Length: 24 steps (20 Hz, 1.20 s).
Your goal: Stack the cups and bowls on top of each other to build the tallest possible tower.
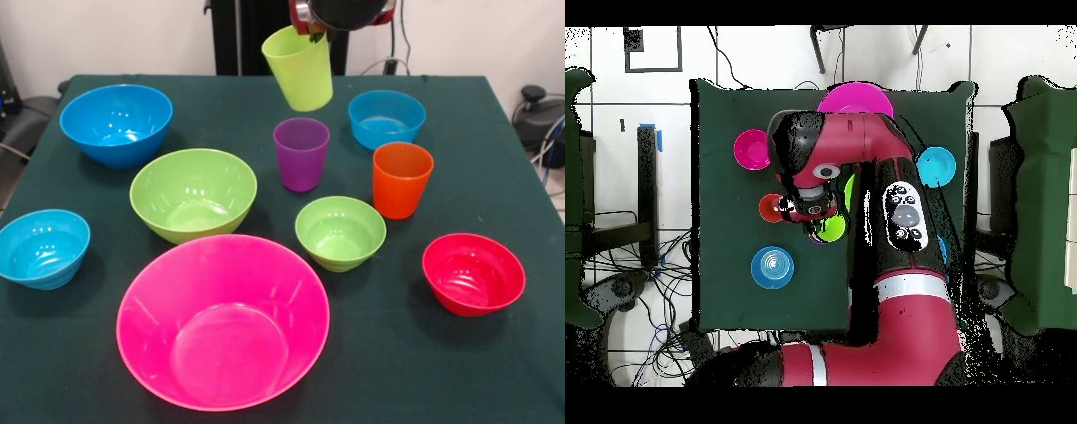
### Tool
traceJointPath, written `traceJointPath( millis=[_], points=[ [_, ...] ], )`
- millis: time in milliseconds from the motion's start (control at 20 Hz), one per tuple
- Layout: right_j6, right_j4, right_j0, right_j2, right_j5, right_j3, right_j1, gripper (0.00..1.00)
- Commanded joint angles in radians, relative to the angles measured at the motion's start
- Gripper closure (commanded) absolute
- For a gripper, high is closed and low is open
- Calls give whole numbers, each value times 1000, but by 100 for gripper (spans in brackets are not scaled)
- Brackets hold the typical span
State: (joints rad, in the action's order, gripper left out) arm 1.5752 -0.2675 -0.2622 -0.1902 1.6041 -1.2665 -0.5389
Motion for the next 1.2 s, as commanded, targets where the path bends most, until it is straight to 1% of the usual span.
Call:
traceJointPath(
  millis=[50,250,450,750,1200],
  points=[
    [-30,-56,22,-45,-108,-80,-11,100],
    [-21,-64,31,-41,-121,-87,-20,100],
    [-12,-65,34,-41,-160,-103,-19,100],
    [-9,-65,40,-36,-174,-116,-30,100],
    [-22,-76,38,-29,-216,-129,-37,100]
  ],
)
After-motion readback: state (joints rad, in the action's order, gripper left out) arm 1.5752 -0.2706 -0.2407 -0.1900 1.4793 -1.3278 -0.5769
